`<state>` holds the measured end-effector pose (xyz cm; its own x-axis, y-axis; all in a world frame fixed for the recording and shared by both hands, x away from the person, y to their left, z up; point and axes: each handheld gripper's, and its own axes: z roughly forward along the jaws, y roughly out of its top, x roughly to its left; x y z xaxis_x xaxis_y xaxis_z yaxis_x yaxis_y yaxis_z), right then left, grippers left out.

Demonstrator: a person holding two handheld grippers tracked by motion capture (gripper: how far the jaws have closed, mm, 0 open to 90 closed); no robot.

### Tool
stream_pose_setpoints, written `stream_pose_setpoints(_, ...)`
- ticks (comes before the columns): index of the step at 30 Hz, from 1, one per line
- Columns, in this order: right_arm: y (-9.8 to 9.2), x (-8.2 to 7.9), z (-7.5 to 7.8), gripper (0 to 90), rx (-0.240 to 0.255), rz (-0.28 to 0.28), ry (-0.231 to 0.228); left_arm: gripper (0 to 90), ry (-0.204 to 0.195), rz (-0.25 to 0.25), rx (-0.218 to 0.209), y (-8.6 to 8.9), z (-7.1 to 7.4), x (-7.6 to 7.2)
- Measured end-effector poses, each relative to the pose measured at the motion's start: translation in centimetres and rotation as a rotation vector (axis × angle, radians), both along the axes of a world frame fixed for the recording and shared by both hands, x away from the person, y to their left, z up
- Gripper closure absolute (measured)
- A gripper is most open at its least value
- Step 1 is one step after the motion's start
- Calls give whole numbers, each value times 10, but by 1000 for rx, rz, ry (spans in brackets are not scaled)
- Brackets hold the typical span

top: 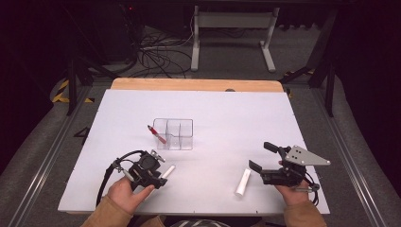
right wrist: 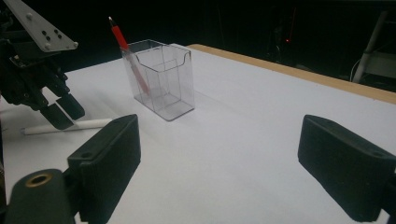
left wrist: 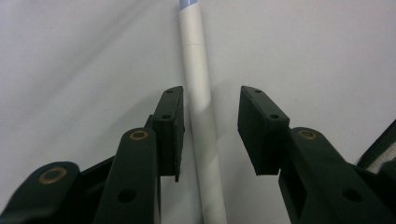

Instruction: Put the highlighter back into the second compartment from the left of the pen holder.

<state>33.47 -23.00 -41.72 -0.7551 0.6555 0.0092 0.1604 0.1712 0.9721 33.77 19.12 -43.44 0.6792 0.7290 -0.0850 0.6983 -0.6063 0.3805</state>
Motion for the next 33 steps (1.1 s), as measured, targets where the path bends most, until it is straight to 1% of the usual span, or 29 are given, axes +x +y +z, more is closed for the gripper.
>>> stream_pose_setpoints(4,0,0,0,136,2,0,-1,649,6,4,15,-3,-3,0)
stream_pose_setpoints(5,-1,0,0,136,2,0,-1,656,-3,1,32,-3,-4,1)
stream_pose_setpoints(6,-1,0,0,136,2,0,-1,667,7,3,30,-4,-5,1)
stream_pose_setpoints(7,-1,0,0,136,1,0,-1,681,5,0,38,-5,-6,1)
stream_pose_setpoints(9,0,0,0,136,-1,2,-4,698,11,10,52,-6,-7,0)
stream_pose_setpoints(11,0,0,0,136,-1,3,-6,722,1,13,69,-8,-7,0)
stream_pose_setpoints(12,0,-1,0,136,-1,3,-4,743,-14,3,89,-8,-7,0)
stream_pose_setpoints(15,0,-1,0,136,-1,4,-5,768,-20,6,110,-9,-6,-1)
stream_pose_setpoints(16,0,-1,0,136,-1,4,-7,775,-23,4,112,-10,-7,-1)
stream_pose_setpoints(17,-1,-1,1,136,-3,6,-7,779,-12,8,103,-10,-7,-1)
stream_pose_setpoints(19,-1,-1,1,137,-3,6,-9,782,-11,9,107,-10,-7,-1)
stream_pose_setpoints(33,0,-2,1,139,-11,6,-18,786,-15,2,107,-11,-7,-1)
